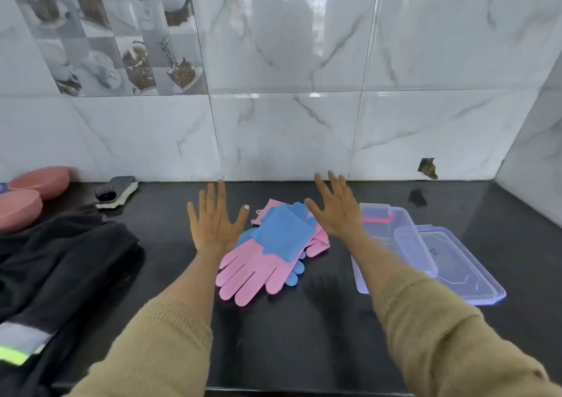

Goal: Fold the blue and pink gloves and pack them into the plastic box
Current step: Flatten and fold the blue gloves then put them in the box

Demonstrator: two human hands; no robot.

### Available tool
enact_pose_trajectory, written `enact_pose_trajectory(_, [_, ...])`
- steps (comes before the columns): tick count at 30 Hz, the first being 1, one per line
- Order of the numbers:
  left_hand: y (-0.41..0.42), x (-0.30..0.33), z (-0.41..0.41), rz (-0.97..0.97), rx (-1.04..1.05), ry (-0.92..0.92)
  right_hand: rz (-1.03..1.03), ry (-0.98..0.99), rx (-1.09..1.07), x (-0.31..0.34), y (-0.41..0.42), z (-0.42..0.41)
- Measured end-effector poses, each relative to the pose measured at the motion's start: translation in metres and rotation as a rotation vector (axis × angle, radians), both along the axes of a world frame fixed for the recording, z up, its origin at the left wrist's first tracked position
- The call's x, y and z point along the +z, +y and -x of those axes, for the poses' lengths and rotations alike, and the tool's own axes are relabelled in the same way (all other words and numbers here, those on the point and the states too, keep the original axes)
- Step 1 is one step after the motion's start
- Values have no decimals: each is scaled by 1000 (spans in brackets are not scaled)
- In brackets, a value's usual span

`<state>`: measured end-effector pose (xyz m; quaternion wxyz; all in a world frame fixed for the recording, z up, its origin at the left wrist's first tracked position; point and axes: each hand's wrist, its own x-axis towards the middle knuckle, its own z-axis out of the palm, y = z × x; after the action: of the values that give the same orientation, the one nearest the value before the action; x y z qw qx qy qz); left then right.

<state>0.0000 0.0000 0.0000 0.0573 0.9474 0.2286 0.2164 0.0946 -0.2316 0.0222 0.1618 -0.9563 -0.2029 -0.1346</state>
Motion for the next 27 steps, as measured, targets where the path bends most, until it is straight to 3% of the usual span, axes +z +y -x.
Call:
enact_pose_trajectory(4, [4, -23, -14, 153, -48, 284, 114, 352, 30, -19, 22, -6])
enact_pose_trajectory(9, [5, -42, -34, 355, -74, 517, -36, 578, -198, -49, 41, -7])
enact_pose_trajectory(12, [2, -51, -43, 365, -78, 520, -158, 668, -294, -70, 45, -5])
enact_pose_trajectory(15, [6, -55, -55, 312, -111, 436, -237, 603, -324, -86, 49, -5])
enact_pose_trajectory(18, [8, -55, -68, 550, -208, 365, -357, 470, -333, -98, 53, -3])
enact_pose_trajectory(23, [5, -51, -83, 693, -183, 425, -776, 439, -306, -108, 51, 2])
enact_pose_trajectory(27, [3, -53, -95, 771, -236, 473, -895, 419, -306, -109, 48, -3])
